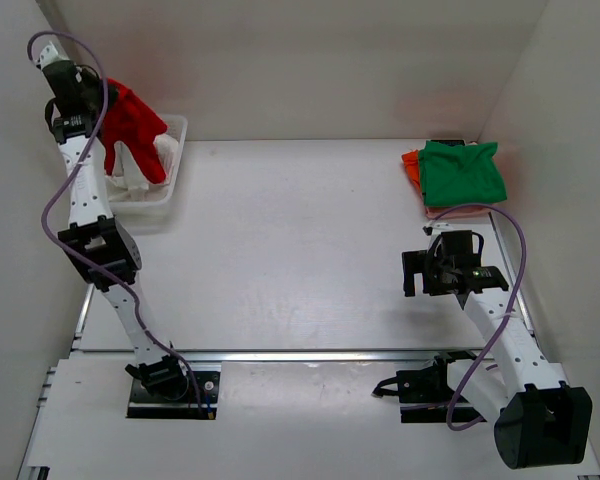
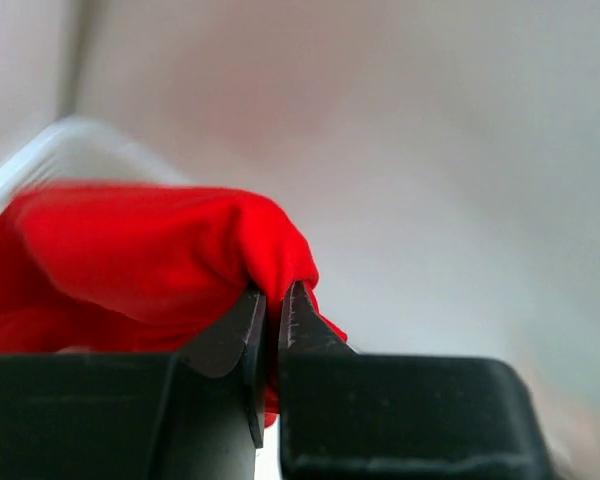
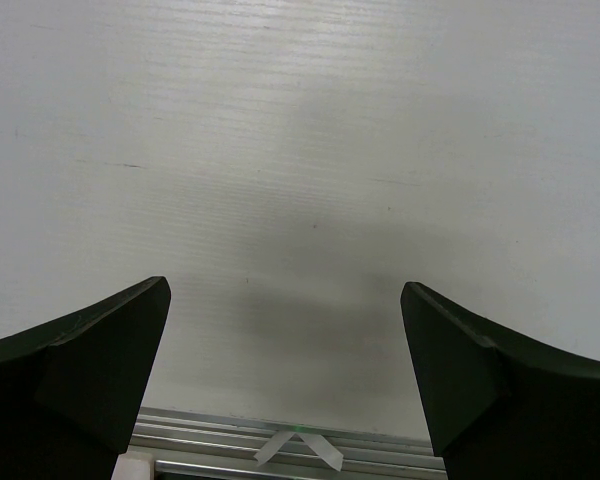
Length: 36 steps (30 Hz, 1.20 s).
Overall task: Fold and stack the t-shirts
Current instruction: Grab crumpled tshirt from bin with the left arm, then move the tshirt to the center of the board, then flatten out the tshirt
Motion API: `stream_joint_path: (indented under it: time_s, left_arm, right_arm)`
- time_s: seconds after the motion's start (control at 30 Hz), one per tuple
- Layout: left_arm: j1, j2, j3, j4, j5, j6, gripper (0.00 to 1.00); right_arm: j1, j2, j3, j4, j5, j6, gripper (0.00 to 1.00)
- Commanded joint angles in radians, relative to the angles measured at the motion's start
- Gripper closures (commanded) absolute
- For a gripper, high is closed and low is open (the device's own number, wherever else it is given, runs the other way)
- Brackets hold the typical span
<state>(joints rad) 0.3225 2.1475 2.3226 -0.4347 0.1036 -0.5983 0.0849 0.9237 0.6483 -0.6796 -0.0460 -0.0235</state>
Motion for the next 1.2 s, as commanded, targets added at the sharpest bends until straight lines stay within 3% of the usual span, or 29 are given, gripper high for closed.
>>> stream_joint_path:
  time_s: [0.0,0.13,0.23,0.3,0.4,0.47,0.53,0.57,0.63,0.7,0.73,0.8,0.87,0.9,0.97,1.03,1.1,1.17]
  left_arm:
    - [-0.101,-0.283,-0.017,0.273,0.119,0.075,1.00]
    - [-0.178,-0.383,0.014,0.312,0.093,0.152,1.00]
    - [-0.154,-0.425,-0.014,0.346,0.243,-0.004,1.00]
    - [-0.158,-0.463,-0.090,0.402,0.416,-0.113,1.00]
    - [-0.209,-0.578,-0.276,0.470,0.528,-0.176,1.00]
    - [-0.256,-0.648,-0.397,0.435,0.565,-0.181,1.00]
    - [-0.281,-0.690,-0.518,0.300,0.593,-0.193,1.00]
    - [-0.283,-0.730,-0.655,0.271,0.597,-0.216,1.00]
    - [-0.278,-0.771,-0.923,0.290,0.661,-0.283,0.73]
    - [-0.254,-0.772,-1.227,0.326,0.758,-0.365,0.53]
    - [-0.232,-0.790,-1.291,0.421,0.784,-0.386,0.45]
    - [-0.217,-0.892,-1.410,0.436,0.708,-0.347,0.36]
    - [-0.279,-0.939,-1.306,0.101,0.515,-0.169,0.28]
    - [-0.308,-0.930,-1.204,0.009,0.355,-0.062,0.25]
    - [-0.499,-0.896,-1.076,-0.196,0.129,0.074,0.28]
    - [-0.610,-0.897,-1.100,-0.265,0.065,0.103,0.29]
    - [-0.686,-0.917,-1.199,-0.237,0.016,0.089,0.43]
    - [-0.721,-0.962,-1.380,-0.152,0.054,0.027,0.49]
  right_arm:
    - [0.003,-0.002,0.001,0.031,0.000,-0.001,0.02]
    - [0.007,-0.011,-0.001,0.029,0.001,-0.004,0.02]
    - [0.013,-0.013,-0.004,0.028,0.002,-0.003,0.02]
    - [-0.002,-0.017,-0.001,0.029,0.005,-0.004,0.02]
    - [-0.010,-0.016,-0.004,0.029,0.005,-0.003,0.02]
    - [-0.014,-0.026,0.000,0.031,-0.003,-0.006,0.02]
    - [-0.019,-0.034,-0.010,0.031,-0.005,-0.006,0.02]
    - [-0.017,-0.039,-0.004,0.035,-0.005,-0.006,0.02]
    - [-0.016,-0.046,-0.007,0.037,0.000,-0.003,0.00]
    - [-0.013,-0.055,-0.006,0.037,-0.002,0.000,0.01]
    - [-0.016,-0.059,-0.015,0.034,-0.005,0.010,0.00]
    - [-0.008,-0.066,-0.010,0.045,-0.008,0.005,0.01]
    - [0.001,-0.057,-0.009,0.041,0.015,0.017,0.01]
    - [0.006,-0.060,-0.006,0.043,0.015,0.017,0.01]
    - [0.009,-0.043,-0.001,0.064,-0.001,0.083,0.02]
    - [0.007,-0.033,-0.010,0.078,-0.049,0.134,0.14]
    - [0.044,0.004,-0.022,0.135,-0.098,0.199,0.38]
    - [0.114,0.055,-0.033,0.187,-0.126,0.258,0.51]
